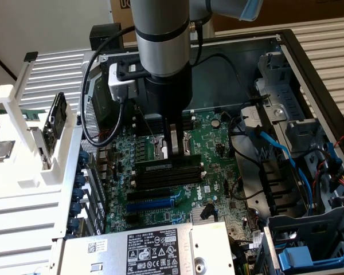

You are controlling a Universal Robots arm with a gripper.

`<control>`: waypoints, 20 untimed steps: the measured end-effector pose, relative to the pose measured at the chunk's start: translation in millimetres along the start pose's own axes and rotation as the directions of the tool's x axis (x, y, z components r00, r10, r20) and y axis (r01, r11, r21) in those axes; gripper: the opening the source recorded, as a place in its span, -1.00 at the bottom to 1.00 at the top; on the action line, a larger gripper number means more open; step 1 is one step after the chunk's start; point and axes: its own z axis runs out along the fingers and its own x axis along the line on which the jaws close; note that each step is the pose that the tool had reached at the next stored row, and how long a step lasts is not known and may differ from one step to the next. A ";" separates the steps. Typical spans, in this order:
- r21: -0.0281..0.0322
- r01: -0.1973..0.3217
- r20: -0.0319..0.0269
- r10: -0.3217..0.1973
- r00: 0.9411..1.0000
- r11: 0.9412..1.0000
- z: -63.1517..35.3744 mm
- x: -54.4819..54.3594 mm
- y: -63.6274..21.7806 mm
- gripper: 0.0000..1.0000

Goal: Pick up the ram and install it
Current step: 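Insert the ram into the slot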

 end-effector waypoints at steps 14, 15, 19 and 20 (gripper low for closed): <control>0.000 0.000 0.000 0.000 1.000 1.000 6.5 0.4 2.2 -0.74; 0.000 0.001 0.000 -0.001 1.000 1.000 7.0 0.4 2.3 -0.74; 0.000 0.003 0.000 -0.003 1.000 1.000 7.5 1.3 2.3 -0.74; 0.000 0.003 0.000 -0.003 1.000 1.000 7.5 1.6 2.3 -0.74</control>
